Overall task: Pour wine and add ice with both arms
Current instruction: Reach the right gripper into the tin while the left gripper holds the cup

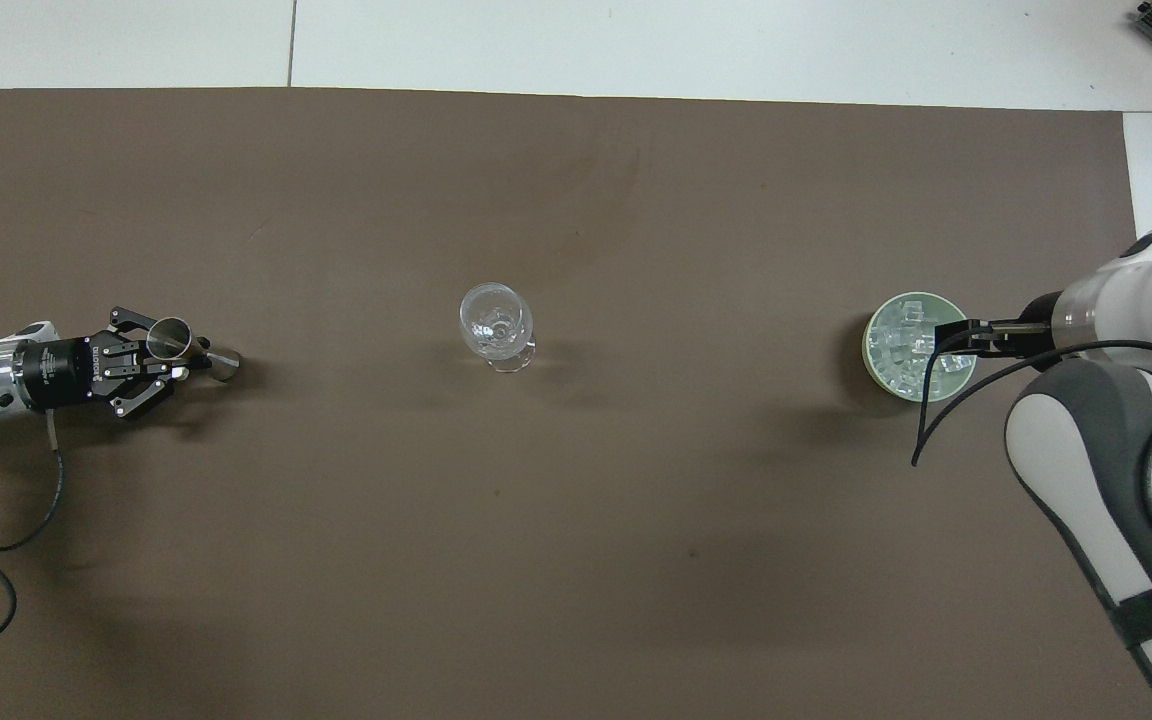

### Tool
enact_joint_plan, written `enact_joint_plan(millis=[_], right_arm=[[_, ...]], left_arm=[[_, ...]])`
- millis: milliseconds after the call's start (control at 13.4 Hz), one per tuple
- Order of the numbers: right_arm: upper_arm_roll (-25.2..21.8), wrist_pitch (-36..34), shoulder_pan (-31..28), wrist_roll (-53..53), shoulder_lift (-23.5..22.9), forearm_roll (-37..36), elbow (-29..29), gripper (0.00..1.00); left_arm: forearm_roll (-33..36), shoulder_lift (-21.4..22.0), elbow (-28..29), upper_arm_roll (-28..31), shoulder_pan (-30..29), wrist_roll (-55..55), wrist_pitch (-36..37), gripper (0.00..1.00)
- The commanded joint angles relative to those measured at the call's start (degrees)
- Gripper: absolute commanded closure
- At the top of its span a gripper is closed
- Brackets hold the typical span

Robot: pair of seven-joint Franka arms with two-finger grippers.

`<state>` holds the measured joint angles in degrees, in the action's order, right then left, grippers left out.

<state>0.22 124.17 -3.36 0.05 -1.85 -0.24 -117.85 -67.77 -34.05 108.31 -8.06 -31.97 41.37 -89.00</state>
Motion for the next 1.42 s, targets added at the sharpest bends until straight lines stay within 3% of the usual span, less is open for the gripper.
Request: enact_joint_plan(millis=[0, 150, 449, 748, 1197, 1346], right_arm=[[0.22, 5.01, -0.68, -4.50, -3.50, -1.42, -0.72, 0.15], [0.13, 6.34, -2.43, -11.54, -4.91, -1.42, -0.80, 0.20], [0.13, 6.61, -3.58, -23.31, -5.53, -1.43, -1.94, 0.41], [0.13, 11.25, -3.76, -27.37, -5.97, -1.43, -4.23, 0.41], [0.13, 11.88, -4.81, -28.79, -7.37, -1.51, -4.85, 0.48], [0.13, 12.93, -4.90, -29.67, -7.55, -1.51, -5.46, 0.52]], left_arm=[[0.89, -1.10, -1.44, 0.50, 0.77, -0.85, 1.46, 1.00], [0.89, -1.10, -1.44, 0.50, 0.77, -1.47, 1.37, 1.00], [0.89, -1.54, -1.44, 0.50, 0.85, -1.82, 1.02, 1.00], [0.89, -1.63, -1.44, 0.59, 0.85, -1.82, 0.85, 1.00], [0.89, -1.63, -1.52, 0.59, 1.21, -1.56, 0.67, 1.00], [1.58, -1.63, -1.61, 0.50, 1.21, -1.56, 0.58, 0.91]])
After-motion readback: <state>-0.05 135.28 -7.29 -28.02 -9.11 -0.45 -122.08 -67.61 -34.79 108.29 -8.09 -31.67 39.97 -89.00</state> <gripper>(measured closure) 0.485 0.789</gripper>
